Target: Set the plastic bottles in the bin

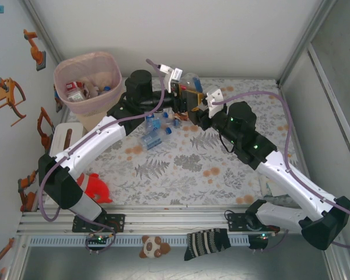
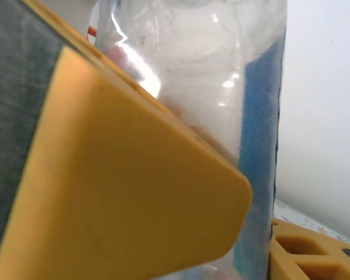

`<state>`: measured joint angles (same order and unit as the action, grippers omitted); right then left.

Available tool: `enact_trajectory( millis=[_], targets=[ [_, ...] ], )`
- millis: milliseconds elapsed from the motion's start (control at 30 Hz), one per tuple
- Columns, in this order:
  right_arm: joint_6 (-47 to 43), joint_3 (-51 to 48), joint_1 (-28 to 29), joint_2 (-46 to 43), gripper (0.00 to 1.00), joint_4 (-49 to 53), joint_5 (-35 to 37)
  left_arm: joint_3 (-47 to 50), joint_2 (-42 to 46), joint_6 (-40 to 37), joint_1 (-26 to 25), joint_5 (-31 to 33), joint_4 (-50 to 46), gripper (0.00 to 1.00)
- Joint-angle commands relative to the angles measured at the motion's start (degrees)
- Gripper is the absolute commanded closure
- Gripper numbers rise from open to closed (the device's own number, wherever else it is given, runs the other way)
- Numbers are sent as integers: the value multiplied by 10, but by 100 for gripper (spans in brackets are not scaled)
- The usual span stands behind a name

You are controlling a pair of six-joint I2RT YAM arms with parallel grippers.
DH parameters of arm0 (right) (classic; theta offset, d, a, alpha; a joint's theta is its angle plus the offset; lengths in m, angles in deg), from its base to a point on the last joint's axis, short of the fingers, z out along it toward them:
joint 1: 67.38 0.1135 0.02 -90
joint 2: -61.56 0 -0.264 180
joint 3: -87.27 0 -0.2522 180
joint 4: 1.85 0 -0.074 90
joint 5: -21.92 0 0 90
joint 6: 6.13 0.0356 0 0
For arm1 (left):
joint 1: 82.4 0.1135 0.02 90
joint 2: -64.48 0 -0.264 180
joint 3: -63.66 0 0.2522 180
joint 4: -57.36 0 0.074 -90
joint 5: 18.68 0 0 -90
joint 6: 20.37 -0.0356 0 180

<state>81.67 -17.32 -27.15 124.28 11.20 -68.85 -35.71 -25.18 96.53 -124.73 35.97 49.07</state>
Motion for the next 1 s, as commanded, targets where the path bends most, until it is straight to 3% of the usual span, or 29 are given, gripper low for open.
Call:
enact_trajectory(
  millis=[0, 200, 367, 467, 700, 967],
  targets=[
    [-6, 7, 3, -2, 57, -19, 0, -7, 4, 9, 1, 9, 12, 35],
    [-4, 12, 3, -11, 51, -9, 1, -10, 10, -4, 2, 16, 2, 42],
    [1, 19, 3, -22, 31, 11, 1, -21, 17, -24, 10, 26, -27, 44],
    [4, 19, 3, -36, 26, 25, 5, -27, 24, -35, 23, 31, -45, 45],
    [7, 10, 3, -77, 24, 47, 10, -50, 57, -89, 80, 56, -128, 47],
    [0, 11, 3, -89, 24, 70, 18, -123, 94, -205, 178, 174, -295, 48]
  ],
)
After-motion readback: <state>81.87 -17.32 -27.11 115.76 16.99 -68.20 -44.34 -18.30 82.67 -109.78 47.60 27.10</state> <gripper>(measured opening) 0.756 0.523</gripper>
